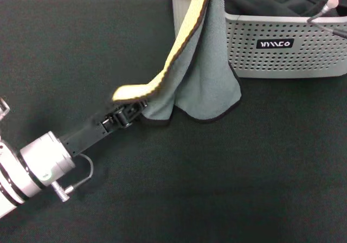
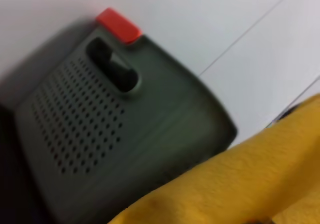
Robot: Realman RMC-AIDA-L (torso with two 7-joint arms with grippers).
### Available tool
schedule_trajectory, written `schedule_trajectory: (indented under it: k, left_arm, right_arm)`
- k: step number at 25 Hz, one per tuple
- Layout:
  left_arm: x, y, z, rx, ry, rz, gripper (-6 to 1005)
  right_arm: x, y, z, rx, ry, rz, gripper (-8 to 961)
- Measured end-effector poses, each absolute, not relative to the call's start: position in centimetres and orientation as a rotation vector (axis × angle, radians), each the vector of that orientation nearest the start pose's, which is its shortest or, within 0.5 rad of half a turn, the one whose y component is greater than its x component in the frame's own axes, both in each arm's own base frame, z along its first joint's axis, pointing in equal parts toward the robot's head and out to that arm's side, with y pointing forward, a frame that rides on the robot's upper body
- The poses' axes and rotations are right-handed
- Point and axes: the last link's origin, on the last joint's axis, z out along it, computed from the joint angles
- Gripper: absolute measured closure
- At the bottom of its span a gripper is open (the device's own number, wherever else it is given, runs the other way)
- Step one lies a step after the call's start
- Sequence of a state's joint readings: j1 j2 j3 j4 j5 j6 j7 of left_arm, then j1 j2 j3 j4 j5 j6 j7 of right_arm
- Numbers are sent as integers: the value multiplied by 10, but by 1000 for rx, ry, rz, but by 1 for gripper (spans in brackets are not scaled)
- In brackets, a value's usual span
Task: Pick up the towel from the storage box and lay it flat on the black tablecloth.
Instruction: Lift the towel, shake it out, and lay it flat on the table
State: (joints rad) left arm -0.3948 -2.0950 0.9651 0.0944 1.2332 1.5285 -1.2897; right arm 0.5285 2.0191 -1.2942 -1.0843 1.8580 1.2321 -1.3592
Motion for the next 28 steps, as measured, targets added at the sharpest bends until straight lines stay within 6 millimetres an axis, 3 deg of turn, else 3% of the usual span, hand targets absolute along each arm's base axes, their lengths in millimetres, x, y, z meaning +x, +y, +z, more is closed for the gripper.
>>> schedule_trajectory:
  k: [10, 16, 28]
  left_arm:
    - [-284, 256, -41, -2204, -1079, -1413, 868]
    - [-279, 253, -43, -2238, -933, -1401, 843]
    - [-273, 255, -39, -2222, -835, -1437, 555]
  right_arm:
    - [111, 383, 48, -2545, 489, 1172, 944]
    - [108, 388, 53, -2519, 480, 1181, 944]
    - [107, 390, 49, -2526, 494, 1170, 945]
